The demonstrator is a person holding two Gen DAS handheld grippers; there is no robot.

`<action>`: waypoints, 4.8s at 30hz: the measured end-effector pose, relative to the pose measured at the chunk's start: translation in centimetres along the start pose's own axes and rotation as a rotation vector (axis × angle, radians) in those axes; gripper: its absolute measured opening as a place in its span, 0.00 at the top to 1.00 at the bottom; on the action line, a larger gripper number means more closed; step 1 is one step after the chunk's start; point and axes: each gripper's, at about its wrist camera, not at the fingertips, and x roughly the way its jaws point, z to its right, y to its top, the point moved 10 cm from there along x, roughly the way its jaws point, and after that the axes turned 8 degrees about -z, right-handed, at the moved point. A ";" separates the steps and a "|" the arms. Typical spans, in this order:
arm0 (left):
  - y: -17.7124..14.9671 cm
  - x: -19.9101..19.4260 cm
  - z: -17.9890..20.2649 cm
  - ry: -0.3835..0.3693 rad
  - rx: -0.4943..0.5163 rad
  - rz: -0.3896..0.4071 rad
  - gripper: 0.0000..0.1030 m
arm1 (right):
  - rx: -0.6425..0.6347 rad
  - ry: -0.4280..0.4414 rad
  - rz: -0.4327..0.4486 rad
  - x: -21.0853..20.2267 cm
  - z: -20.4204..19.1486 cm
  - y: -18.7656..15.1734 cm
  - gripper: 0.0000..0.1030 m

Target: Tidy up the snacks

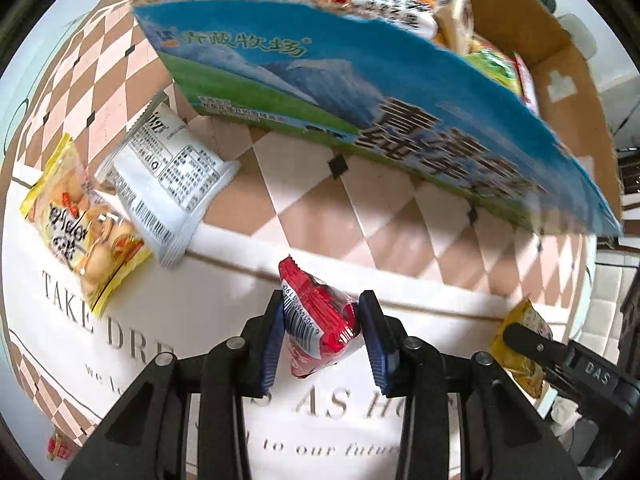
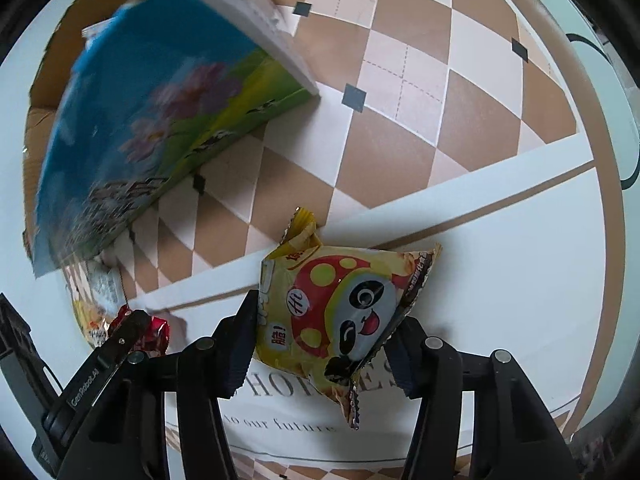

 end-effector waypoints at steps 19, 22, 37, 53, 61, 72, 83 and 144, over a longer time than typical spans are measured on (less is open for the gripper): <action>4.5 -15.7 4.9 -0.114 0.150 0.187 0.67 | -0.218 0.159 0.159 -14.1 -9.8 -1.7 0.44; 8.1 -17.7 4.9 -0.085 0.159 0.221 0.67 | -0.243 0.146 0.193 -16.4 -12.1 0.8 0.44; 24.4 -13.4 2.3 0.147 0.154 0.154 0.67 | -0.204 -0.060 0.116 -10.3 -14.9 13.4 0.44; 20.4 -8.0 3.5 0.142 0.211 0.023 0.28 | -0.271 -0.214 0.016 -5.5 -13.9 13.8 0.11; 17.9 -9.8 4.2 0.121 0.234 0.068 0.15 | -0.291 -0.246 0.069 -7.5 -13.4 11.7 0.11; 13.5 -15.4 4.7 0.124 0.242 0.239 0.15 | -0.335 -0.260 0.228 -12.3 -13.0 7.6 0.11; 8.3 -19.5 4.7 0.081 0.230 0.333 0.15 | -0.348 -0.235 0.351 -17.3 -12.0 2.9 0.11; -2.3 -0.4 -25.3 0.039 -0.347 0.055 0.25 | -0.901 -0.441 0.031 13.8 -30.5 -3.9 0.16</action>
